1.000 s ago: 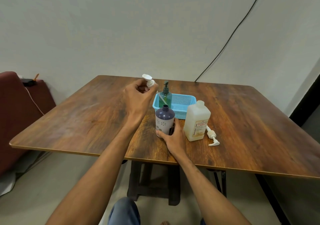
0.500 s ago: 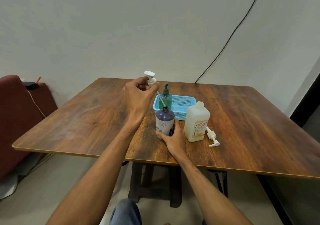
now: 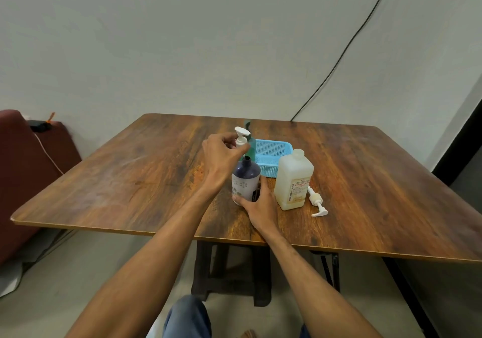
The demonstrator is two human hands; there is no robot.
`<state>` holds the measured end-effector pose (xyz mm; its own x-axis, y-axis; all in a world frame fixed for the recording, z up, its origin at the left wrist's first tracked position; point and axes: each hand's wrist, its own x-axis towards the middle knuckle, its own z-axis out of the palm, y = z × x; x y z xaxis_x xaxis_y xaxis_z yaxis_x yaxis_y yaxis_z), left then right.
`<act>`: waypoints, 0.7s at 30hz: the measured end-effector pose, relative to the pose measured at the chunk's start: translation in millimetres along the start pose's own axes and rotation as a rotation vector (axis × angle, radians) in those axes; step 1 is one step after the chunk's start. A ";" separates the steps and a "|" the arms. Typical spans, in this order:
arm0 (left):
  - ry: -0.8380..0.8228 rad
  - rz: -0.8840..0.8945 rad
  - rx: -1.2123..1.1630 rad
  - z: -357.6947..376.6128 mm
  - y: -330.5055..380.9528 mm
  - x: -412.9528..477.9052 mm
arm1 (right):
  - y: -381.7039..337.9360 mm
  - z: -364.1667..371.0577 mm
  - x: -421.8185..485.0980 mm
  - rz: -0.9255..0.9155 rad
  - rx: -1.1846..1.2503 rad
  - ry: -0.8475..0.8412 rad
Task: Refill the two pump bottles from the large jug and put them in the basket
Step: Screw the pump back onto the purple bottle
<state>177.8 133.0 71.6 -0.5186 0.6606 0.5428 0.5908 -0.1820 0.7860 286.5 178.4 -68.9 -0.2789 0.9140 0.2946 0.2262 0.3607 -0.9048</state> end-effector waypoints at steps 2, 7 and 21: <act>-0.050 0.006 0.049 4.9 -6.9 -1.2 | -0.4 -0.7 -0.5 0.000 0.003 -0.001; -0.107 -0.002 0.087 9.1 -16.7 -6.8 | -0.9 -0.6 -1.6 -0.008 0.024 0.004; -0.341 0.019 0.235 13.9 -33.6 -2.4 | 0.3 -0.4 0.3 -0.003 0.003 0.004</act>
<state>167.8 147.6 39.7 -0.2948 0.8695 0.3964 0.7438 -0.0516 0.6664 286.9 178.9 -68.9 -0.2755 0.9138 0.2985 0.2229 0.3628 -0.9048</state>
